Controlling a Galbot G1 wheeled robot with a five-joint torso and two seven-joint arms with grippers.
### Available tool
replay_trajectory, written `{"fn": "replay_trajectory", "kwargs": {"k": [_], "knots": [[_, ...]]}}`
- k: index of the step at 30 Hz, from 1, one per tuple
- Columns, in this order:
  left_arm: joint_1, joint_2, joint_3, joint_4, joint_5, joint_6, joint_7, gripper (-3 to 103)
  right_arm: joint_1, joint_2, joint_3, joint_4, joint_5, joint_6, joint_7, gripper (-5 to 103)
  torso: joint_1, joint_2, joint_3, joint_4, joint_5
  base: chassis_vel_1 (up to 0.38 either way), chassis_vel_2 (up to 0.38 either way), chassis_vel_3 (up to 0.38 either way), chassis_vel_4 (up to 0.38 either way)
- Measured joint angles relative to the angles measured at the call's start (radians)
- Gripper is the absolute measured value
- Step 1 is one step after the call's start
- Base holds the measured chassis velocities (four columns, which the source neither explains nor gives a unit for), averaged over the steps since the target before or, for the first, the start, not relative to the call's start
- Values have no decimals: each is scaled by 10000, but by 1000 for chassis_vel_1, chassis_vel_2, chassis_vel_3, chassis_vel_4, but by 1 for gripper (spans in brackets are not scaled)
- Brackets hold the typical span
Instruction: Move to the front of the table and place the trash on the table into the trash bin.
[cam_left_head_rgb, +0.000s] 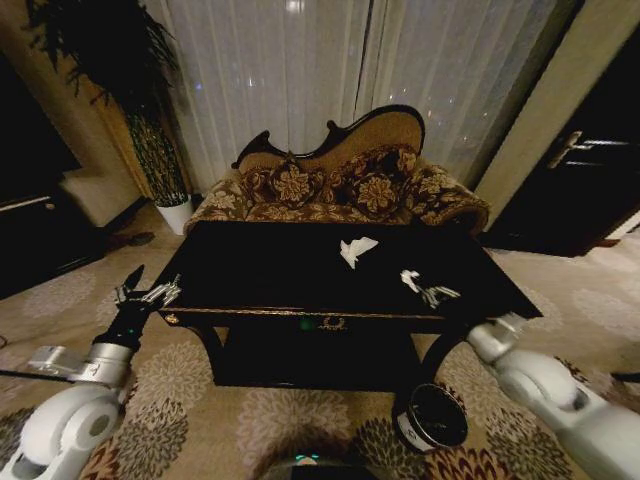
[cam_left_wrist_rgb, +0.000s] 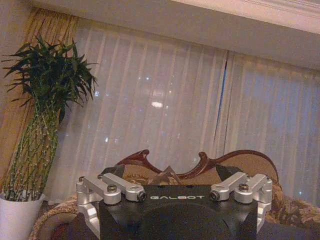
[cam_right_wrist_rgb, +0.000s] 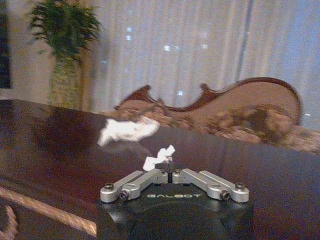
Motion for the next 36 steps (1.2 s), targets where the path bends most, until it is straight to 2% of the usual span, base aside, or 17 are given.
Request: {"fn": "replay_trajectory", "kwargs": {"k": [1, 5, 10, 13, 17, 23, 27, 29, 30, 32, 33, 36], "knots": [[0, 0, 0, 0, 0, 0, 0, 100, 0, 0, 0, 0, 0, 0, 0, 0, 0, 0, 0, 0, 0, 0, 0, 0, 0], [1, 0, 0, 0, 0, 0, 0, 100, -842, 878, 671, -332, -122, 424, -159, 0, 0, 0, 0, 1, 0, 0, 0, 0, 0], [0, 0, 0, 0, 0, 0, 0, 100, -1137, 1487, 799, -1013, -506, 957, -405, 0, 0, 0, 1, 0, -1, 0, 0, 0, 0], [0, 0, 0, -1, 0, 0, 0, 100, -1029, 2066, 439, -1942, -1018, 1310, -526, 0, 0, 0, 1, 0, 4, 0, 0, 0, 0], [0, 0, 0, -1, 0, 0, 0, 100, -833, 2464, -32, -2606, -1404, 1551, -644, 0, 0, -2, 1, 0, 3, 0, 0, 0, 0], [0, 0, 0, 0, 0, 1, 0, 100, -426, 2662, -515, -3450, -1641, 1731, -723, 0, 1, -2, 1, 3, -4, 0, 0, 0, 0], [0, 0, 0, 0, 0, 0, 0, 100, 93, 2773, -1091, -4615, -2017, 1993, -805, 0, 2, -2, 2, 4, 3, 0, 0, 0, 0], [-1, 0, 0, -1, 0, 0, 0, 100, 869, 2939, -1640, -6052, -2363, 2248, -915, 0, 2, -2, 2, -2, 5, 0, 0, 0, 0], [-1, 0, 0, -1, 0, 0, 0, 100, 869, 2939, -1640, -6052, -2363, 2248, -915, 0, 2, -2, 2, -2, 5, 0, 0, 0, 0], [0, 0, 0, 0, 0, 0, 0, 100, 1889, 3113, -2102, -7595, -2752, 2445, -1013, 0, 1, -2, 2, 4, -1, 0, 0, 0, 0], [0, 0, 0, 0, 0, 0, 0, 100, 1889, 3113, -2102, -7595, -2752, 2445, -1013, 0, 1, -2, 2, 4, -1, 0, 0, 0, 0], [0, 0, 0, 0, 0, 0, 0, 100, 2832, 3299, -2471, -9213, -3146, 2608, -1067, 0, 2, -2, 3, 2, -1, 0, 0, 0, 0]]}}
